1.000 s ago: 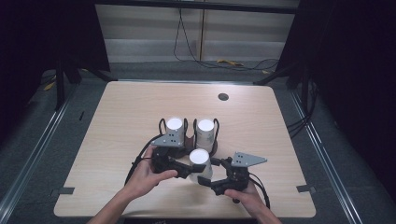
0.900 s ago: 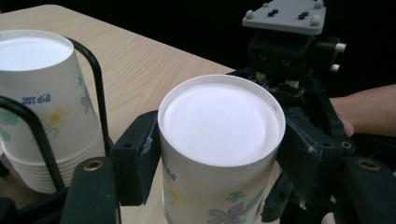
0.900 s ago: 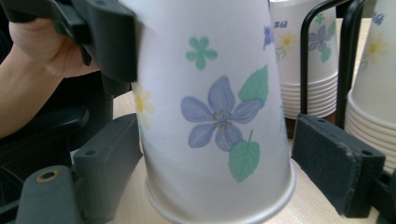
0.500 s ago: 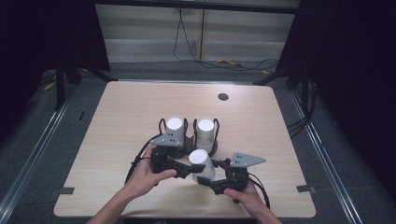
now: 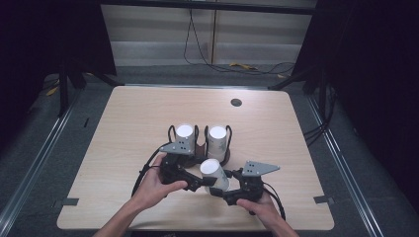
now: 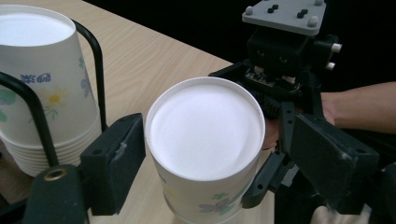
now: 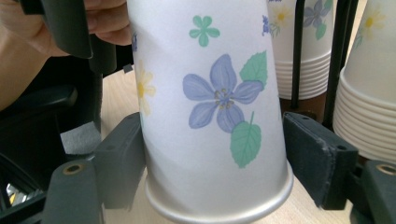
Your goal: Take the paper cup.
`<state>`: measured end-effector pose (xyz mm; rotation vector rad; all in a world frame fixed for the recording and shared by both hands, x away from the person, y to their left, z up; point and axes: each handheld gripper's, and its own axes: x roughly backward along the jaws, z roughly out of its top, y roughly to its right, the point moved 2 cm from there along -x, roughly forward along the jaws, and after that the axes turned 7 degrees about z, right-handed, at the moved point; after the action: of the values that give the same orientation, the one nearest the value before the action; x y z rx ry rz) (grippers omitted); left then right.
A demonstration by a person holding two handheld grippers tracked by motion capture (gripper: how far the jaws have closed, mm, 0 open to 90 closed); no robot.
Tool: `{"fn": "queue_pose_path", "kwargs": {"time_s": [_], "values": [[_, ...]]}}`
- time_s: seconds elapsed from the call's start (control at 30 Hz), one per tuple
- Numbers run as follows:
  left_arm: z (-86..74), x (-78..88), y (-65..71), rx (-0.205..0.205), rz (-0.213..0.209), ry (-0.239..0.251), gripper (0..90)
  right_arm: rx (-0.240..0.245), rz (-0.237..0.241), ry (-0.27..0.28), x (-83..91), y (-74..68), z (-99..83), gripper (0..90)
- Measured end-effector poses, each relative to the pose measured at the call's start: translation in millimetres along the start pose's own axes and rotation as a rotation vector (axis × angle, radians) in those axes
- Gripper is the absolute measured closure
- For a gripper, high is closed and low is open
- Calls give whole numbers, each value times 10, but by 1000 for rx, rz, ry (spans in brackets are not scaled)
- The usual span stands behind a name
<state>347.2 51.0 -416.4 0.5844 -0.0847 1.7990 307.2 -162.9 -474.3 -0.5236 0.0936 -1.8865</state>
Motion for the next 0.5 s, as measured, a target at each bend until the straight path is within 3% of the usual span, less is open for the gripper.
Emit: {"fn": "queue_pose_path", "kwargs": {"time_s": [0.27,0.3,0.33,0.5], "values": [[-32,39,-37,-14,30,-6,162,3,-1,-50,6,3,23,260],[-42,43,-54,-3,58,19,163,2,5,-56,10,9,36,260],[-42,43,-54,-3,58,19,163,2,5,-56,10,9,36,260],[-71,41,-88,-9,84,-16,163,14,12,-90,-1,19,80,266]]}}
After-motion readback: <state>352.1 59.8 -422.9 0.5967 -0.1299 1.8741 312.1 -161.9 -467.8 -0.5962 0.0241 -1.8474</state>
